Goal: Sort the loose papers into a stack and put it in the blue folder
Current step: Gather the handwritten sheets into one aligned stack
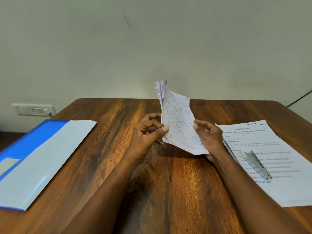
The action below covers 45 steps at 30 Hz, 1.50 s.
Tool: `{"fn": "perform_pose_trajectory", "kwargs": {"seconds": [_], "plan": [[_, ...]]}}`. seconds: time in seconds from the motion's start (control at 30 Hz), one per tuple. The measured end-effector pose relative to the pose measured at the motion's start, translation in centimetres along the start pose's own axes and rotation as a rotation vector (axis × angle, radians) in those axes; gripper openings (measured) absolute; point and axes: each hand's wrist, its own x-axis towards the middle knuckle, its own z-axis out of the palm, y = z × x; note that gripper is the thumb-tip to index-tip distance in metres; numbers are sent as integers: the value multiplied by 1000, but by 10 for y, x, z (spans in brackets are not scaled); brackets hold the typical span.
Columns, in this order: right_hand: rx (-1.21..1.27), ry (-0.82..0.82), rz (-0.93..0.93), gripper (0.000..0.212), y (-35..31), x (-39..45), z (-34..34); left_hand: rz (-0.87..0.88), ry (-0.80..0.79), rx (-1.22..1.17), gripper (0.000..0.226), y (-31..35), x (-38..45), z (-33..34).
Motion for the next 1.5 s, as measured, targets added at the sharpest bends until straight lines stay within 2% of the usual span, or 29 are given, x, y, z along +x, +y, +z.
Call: {"fn": "perform_pose_trajectory", "kwargs": {"seconds": [0.17,0.43,0.57,0.73,0.97,1.17,1.23,1.5], "plan": [[12,4,-8,23,2,1,-1,-1,-48,-58,13,2,0,0],[12,17,-48,27,7,6,-1,-8,-46,-88,15,7,0,1],[18,35,-74,29,9,7,-1,-23,-7,-64,21,5,-1,0],[24,73,-87,29,10,8,-1,-71,69,-2,15,3,1,-3],[22,135,-82,29,9,7,0,-217,53,-52,22,2,1,-4],[1,153,-94,29,7,6,1,-187,130,-24,4,-1,1,-5],[9,157,-91,29,7,6,1,-178,157,-27,6,-2,1,-5],[12,169,-86,29,6,5,0,-259,154,-251,13,8,0,0]]}}
